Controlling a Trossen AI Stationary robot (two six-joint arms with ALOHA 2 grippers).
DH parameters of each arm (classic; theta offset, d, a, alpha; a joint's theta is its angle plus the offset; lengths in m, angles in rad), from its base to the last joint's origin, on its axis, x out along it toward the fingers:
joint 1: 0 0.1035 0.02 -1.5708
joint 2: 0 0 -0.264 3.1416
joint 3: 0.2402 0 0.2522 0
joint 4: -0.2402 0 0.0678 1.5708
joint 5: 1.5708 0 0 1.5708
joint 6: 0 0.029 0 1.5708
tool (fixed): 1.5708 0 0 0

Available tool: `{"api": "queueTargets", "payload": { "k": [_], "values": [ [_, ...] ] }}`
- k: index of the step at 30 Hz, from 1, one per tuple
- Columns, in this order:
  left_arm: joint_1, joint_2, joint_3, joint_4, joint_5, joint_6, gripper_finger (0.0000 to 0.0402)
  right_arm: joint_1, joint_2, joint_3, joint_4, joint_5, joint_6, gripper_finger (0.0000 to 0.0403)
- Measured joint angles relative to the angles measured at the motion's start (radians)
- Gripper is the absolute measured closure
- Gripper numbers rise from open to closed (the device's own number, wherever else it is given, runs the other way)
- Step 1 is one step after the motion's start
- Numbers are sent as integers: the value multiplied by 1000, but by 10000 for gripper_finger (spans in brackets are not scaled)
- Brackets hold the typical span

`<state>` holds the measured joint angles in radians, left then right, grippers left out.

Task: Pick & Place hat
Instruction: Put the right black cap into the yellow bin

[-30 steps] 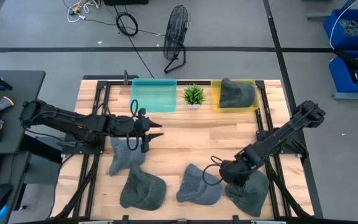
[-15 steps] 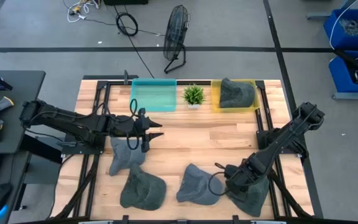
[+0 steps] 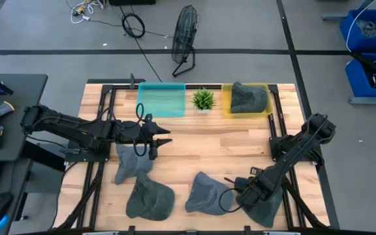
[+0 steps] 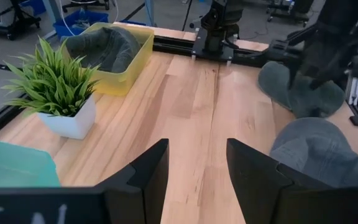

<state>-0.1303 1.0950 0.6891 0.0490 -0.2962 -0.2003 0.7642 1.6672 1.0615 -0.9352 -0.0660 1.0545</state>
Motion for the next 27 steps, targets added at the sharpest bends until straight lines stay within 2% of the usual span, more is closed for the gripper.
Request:
{"api": "queueTargets", "payload": {
  "k": [2,4,10,17,22,27],
  "values": [
    [0,0,0,0,0,-1,236,-13,26,0,-28,50,-7,241],
    [0,0,0,0,0,-4,236,-32,42,0,-32,51,-23,261],
    [0,0,0,0,0,-25,236,-105,25,0,-25,-31,-53,385],
    [0,0,0,0,0,-25,236,-182,-80,5,-141,-17,-62,395],
    [0,0,0,0,0,-25,236,-252,-229,7,-338,154,-49,394],
    [0,0,0,0,0,-25,236,-341,-397,7,-534,435,-15,395]
  ]
}}
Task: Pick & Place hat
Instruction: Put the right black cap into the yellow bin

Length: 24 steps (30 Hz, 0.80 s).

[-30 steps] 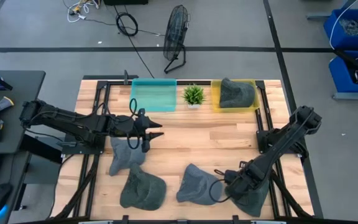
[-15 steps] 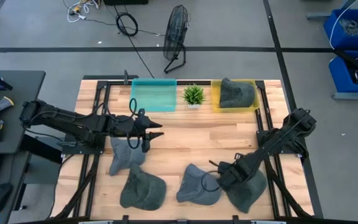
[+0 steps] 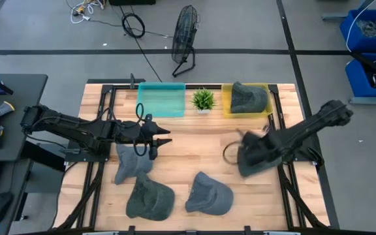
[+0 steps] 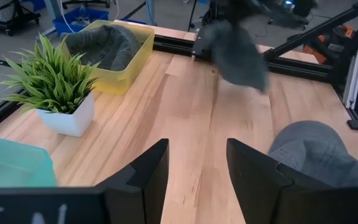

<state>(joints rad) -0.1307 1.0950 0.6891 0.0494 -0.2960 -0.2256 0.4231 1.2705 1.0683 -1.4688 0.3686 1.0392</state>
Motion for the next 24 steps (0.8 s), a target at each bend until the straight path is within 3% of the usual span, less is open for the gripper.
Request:
{"api": "queueTargets", "payload": {
  "k": [5,7,10,14,18,24],
  "values": [
    [6,0,0,18,1,11,236,-137,-139,0,-29,338,-12,395],
    [11,0,0,32,1,71,236,-211,-176,1,-15,448,-124,395],
    [32,0,-1,91,4,143,236,-342,-203,1,77,521,-339,396],
    [84,0,-1,172,3,159,236,-549,-206,1,327,510,-672,396],
    [136,0,-1,175,3,160,236,-728,-164,1,589,414,-971,396],
    [169,0,-1,143,2,160,236,-980,-59,1,590,257,-1051,396]
  ]
}}
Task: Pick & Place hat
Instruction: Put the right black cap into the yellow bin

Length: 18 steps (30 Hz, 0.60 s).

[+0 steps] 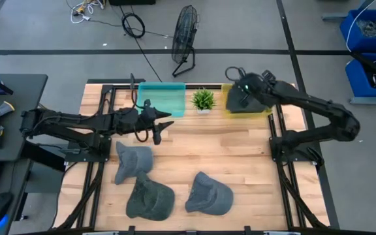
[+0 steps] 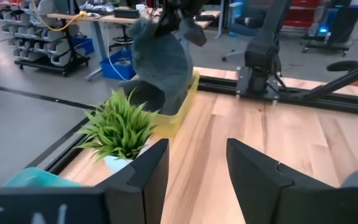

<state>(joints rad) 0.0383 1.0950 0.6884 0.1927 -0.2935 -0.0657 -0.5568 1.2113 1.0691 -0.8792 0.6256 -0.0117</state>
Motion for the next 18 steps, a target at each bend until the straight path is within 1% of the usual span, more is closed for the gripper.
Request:
{"api": "queueTargets", "payload": {
  "k": [2,5,8,10,11,14,15,16,18],
  "values": [
    [0,0,0,-7,0,3,236,-61,39,0,-5,-49,-33,396],
    [0,0,0,-8,1,11,236,-112,96,0,28,-125,-93,396],
    [0,0,0,-17,1,11,236,-139,157,0,69,-147,-140,396],
    [0,0,0,-27,1,10,236,-150,199,0,96,-153,-147,396],
    [0,0,0,-35,1,10,236,-154,219,0,104,-175,-146,396],
    [0,0,0,-45,1,10,236,-163,276,0,99,-280,-121,396],
    [0,0,0,-51,1,10,236,-164,294,0,92,-300,-102,395],
    [0,0,0,-59,1,9,236,-165,312,0,86,-301,-82,393],
    [0,0,0,-70,1,7,236,-164,345,0,81,-257,-65,384]
  ]
}}
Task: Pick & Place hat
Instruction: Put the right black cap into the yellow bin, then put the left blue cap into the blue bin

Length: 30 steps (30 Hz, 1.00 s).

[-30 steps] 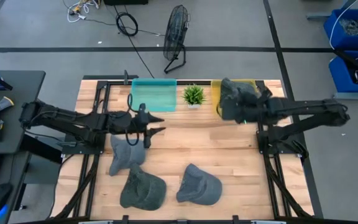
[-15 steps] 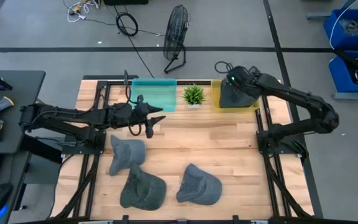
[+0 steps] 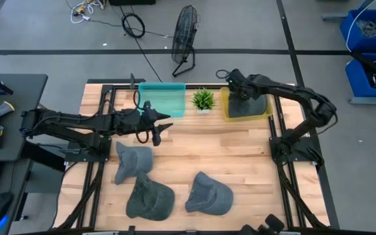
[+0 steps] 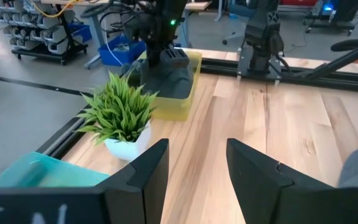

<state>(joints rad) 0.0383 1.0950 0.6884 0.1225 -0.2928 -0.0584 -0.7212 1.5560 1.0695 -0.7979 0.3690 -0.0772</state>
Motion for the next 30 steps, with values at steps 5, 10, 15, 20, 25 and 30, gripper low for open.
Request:
{"api": "queueTargets", "payload": {
  "k": [5,10,15,20,25,30],
  "values": [
    [0,0,0,-3,0,-8,236,-2,38,0,-29,114,-9,338],
    [-2,0,0,-4,0,-9,236,14,23,0,-45,112,-9,286],
    [-22,-11,56,-84,-3,-31,236,54,-37,0,-124,112,-10,252],
    [-68,5,270,-469,-80,-96,236,105,-138,0,-204,112,19,243],
    [-89,55,486,-1005,-70,-422,236,163,-262,0,-227,110,125,249],
    [-112,77,505,-1282,-20,-835,236,227,-365,0,-226,69,214,259]
  ]
}}
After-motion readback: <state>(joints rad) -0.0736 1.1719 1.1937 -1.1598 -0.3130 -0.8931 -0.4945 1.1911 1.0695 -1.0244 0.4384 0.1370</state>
